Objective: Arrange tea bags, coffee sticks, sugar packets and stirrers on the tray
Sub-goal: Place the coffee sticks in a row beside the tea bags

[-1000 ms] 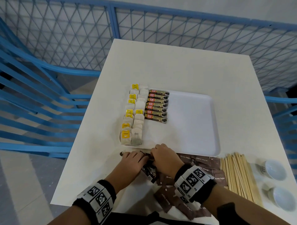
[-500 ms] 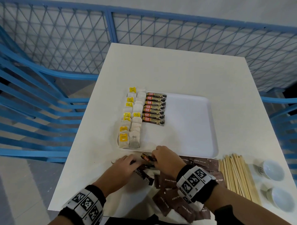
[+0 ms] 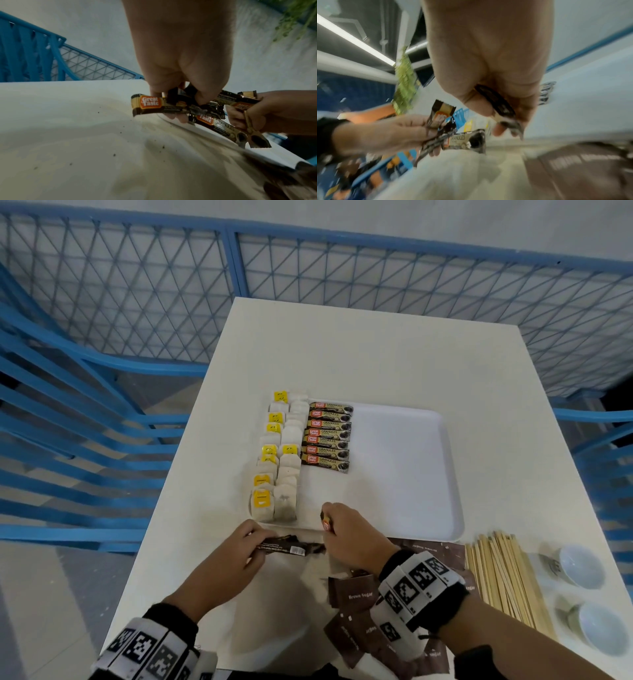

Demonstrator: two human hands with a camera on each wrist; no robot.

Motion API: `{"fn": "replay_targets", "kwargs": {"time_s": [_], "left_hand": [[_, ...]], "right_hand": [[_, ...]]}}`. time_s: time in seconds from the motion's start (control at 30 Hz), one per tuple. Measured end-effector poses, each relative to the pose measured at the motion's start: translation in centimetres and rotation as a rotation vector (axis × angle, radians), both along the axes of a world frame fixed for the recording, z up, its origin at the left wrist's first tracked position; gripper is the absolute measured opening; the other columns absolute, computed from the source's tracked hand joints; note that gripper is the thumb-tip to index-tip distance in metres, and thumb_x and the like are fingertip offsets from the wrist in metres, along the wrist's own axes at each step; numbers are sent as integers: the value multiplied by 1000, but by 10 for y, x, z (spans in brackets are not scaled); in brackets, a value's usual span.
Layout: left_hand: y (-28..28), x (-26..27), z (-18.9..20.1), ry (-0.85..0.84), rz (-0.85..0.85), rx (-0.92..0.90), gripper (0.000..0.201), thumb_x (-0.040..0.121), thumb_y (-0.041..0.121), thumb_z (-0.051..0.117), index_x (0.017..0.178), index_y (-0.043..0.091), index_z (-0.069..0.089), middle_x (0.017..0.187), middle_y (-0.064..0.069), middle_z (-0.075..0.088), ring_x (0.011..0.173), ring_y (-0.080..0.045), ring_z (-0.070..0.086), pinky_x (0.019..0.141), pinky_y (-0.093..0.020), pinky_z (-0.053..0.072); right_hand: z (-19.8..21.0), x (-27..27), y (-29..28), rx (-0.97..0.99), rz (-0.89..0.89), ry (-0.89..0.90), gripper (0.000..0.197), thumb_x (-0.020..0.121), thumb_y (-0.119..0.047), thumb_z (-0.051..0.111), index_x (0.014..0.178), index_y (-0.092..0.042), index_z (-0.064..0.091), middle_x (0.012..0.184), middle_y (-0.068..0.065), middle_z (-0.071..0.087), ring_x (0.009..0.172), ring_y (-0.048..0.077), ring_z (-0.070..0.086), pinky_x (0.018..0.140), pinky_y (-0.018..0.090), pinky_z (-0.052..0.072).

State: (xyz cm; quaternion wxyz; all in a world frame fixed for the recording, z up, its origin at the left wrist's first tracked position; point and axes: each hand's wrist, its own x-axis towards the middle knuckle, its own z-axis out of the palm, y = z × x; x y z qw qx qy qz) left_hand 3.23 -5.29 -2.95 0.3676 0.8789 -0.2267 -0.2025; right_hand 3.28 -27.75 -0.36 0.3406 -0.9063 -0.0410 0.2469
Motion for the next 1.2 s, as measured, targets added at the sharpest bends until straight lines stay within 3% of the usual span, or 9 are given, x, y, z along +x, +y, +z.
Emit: {"fn": "replay_targets", "kwargs": {"time_s": [0.13,0.23,0.33,0.47,0.57,0.67,0.77,0.87,1.2], "left_hand": [[-2,7,13,44,98,-46,30,92,1,50,113,20,61,92,6,50,80,-2,50,68,-9,38],[-7,11,23,97,161,-91,36,92,0,49,101,34,56,90,0,53,80,-9,51,65,-11,38],[-14,12,30,166,197,-122,29,94,2,46,99,29,57,91,-2,54,80,-4,54,64,-11,39],[-21,14,34,281,345,-187,25,97,9,42,93,29,56,93,-4,60,74,-5,61,65,-16,46],[-29,17,37,412,443,-221,21,98,11,40,96,22,58,87,-8,65,76,-17,60,67,-24,47],[-43,20,44,525,459,-278,21,99,9,38,103,12,58,87,-8,63,68,-11,61,62,-19,49],[-57,24,52,568,422,-345,21,99,14,39,99,9,60,84,-4,65,68,-7,64,69,-22,51],[-66,27,57,558,379,-379,24,99,21,41,97,12,63,81,0,68,73,-7,66,74,-24,53],[-63,29,47,668,655,-589,27,97,9,43,114,12,63,99,-8,67,84,-16,65,72,-19,52]], "right_hand": [[13,7,-2,188,-20,-16,23,84,2,41,96,-15,50,86,-9,40,77,7,42,66,12,32],[15,5,-3,189,85,-42,26,88,-16,55,115,-16,55,98,-6,40,80,1,45,75,9,37],[14,6,-6,91,164,-61,29,91,-30,57,117,-16,58,109,0,54,93,11,53,82,19,41],[14,8,-15,24,76,28,20,94,-26,50,108,-14,54,92,3,63,73,17,55,63,25,43],[15,10,-21,222,-115,192,12,95,-16,42,106,-12,44,84,6,64,57,13,54,53,24,45],[20,13,-14,491,-302,305,5,96,-15,39,94,-12,42,67,3,53,52,14,51,55,27,44],[18,15,-2,682,-413,351,20,95,-35,47,88,-17,46,65,1,45,54,14,44,54,29,40],[14,19,4,667,-408,272,35,88,-42,57,100,-9,51,69,6,49,53,14,44,49,29,40],[26,18,-16,759,-485,294,20,96,-26,49,82,-13,44,61,2,48,42,9,41,44,20,34]]}}
